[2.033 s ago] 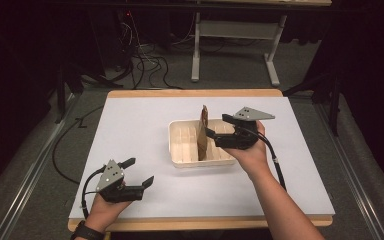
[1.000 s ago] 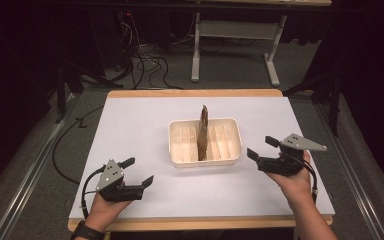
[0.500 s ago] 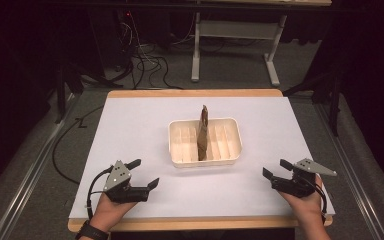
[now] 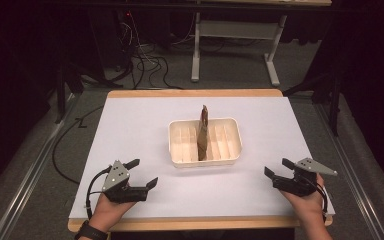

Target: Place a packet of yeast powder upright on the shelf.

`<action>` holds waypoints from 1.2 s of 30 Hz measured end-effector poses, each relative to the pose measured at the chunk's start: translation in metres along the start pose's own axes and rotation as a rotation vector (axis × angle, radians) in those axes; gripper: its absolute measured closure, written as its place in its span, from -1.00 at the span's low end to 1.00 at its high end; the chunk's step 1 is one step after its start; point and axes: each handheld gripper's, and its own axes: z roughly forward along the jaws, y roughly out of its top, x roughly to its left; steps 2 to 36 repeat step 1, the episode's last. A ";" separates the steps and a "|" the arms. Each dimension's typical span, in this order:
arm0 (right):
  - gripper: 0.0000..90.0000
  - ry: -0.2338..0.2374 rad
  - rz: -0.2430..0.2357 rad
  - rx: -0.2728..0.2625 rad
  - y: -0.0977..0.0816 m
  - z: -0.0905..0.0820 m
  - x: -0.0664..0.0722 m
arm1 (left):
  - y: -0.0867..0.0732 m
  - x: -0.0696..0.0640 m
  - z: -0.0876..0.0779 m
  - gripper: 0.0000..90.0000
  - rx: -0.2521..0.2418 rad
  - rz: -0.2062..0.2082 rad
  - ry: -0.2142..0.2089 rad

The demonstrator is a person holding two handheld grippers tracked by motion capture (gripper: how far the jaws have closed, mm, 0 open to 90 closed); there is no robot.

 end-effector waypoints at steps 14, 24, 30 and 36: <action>-0.57 0.000 0.000 0.000 0.000 0.000 0.000 | 0.000 0.000 0.000 -0.71 0.000 0.000 0.000; -0.57 0.000 0.000 0.000 0.000 0.000 0.000 | 0.000 0.000 0.000 -0.71 0.000 0.000 0.000; -0.57 0.000 0.000 0.000 0.000 0.000 0.000 | 0.000 0.000 0.000 -0.71 0.000 0.000 0.000; -0.57 0.000 0.000 0.000 0.000 0.000 0.000 | 0.000 0.000 0.000 -0.71 0.000 0.000 0.000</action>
